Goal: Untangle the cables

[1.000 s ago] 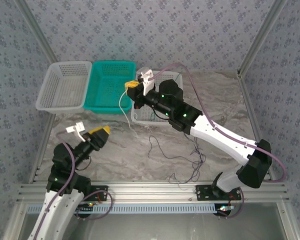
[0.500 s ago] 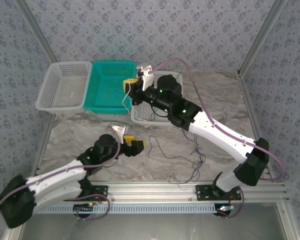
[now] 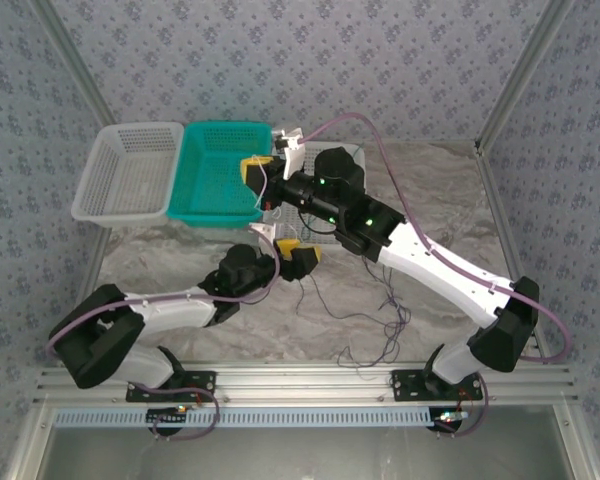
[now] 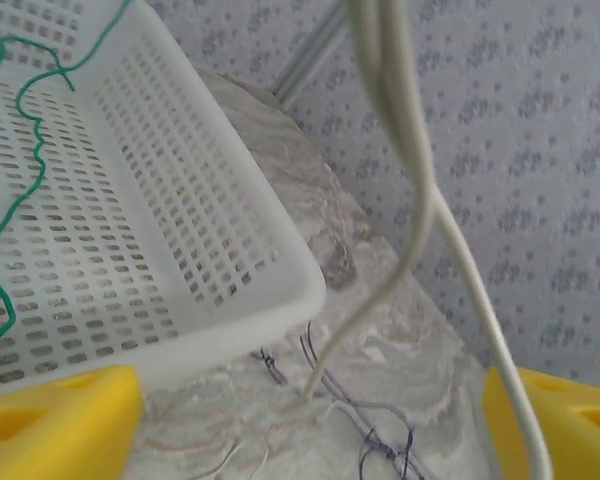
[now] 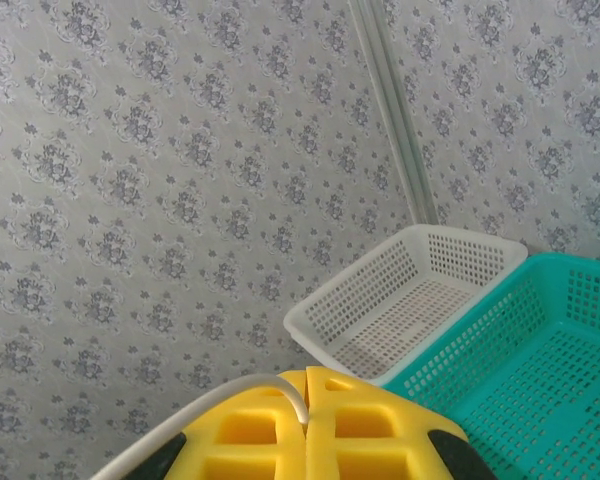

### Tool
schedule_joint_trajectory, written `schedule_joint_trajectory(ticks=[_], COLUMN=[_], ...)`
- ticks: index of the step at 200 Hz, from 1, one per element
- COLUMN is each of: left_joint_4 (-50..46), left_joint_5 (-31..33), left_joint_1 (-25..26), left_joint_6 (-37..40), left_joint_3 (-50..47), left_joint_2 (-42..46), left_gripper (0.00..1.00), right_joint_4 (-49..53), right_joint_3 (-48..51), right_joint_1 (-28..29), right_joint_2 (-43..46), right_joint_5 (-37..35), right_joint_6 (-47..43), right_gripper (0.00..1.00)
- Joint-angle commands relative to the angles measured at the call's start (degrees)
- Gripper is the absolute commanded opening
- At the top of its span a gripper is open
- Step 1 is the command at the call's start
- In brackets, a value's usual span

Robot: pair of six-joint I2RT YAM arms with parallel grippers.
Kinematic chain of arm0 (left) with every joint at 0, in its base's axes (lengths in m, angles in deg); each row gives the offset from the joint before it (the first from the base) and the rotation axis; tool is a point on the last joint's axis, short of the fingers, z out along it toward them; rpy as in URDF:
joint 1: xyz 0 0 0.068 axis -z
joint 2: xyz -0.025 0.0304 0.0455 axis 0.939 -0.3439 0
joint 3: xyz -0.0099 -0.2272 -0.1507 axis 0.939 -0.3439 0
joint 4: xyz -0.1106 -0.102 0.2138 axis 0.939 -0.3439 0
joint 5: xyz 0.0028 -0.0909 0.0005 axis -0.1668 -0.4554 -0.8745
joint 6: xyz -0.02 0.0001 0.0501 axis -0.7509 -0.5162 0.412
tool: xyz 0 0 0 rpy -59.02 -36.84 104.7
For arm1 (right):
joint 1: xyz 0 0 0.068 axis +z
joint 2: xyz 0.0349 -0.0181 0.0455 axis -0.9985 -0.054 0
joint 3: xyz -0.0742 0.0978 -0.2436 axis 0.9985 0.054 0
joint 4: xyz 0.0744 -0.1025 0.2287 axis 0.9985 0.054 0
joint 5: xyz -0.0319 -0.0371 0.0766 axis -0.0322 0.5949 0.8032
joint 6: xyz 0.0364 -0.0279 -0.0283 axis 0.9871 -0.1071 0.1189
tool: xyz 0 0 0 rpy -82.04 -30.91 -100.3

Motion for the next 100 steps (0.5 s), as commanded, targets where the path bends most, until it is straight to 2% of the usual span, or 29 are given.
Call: schedule_joint_trajectory(ticks=[1, 24, 45, 59, 100], left_joint_4=[1.3, -1.8, -5.1, -8.5, -18.1], left_joint_5=[4.4, 9.1, 12.1, 13.7, 18.5], left_joint_1=[0.5, 0.4, 0.4, 0.4, 0.4], left_joint_6=[0.2, -1.2, -0.9, -0.5, -0.7], left_joint_3=[2.9, 1.9, 0.2, -0.6, -6.2], left_joint_2=[-0.9, -0.3, 1.5, 3.4, 10.9], left_gripper=[0.5, 0.24, 0.09, 0.04, 0.04], right_joint_4=[-0.1, 0.5, 1.4, 2.7, 6.0], right_joint_3=[-0.4, 0.6, 0.9, 0.9, 0.7], right_joint_1=[0.1, -0.6, -2.2, -3.9, -13.6], right_joint_2=[2.5, 4.1, 5.1, 6.0, 9.6], right_joint_5=[-0.9, -1.8, -2.5, -3.0, -4.8], right_joint_6=[2.4, 5.4, 9.1, 11.3, 16.1], right_gripper=[0.0, 0.0, 0.0, 0.0, 0.0])
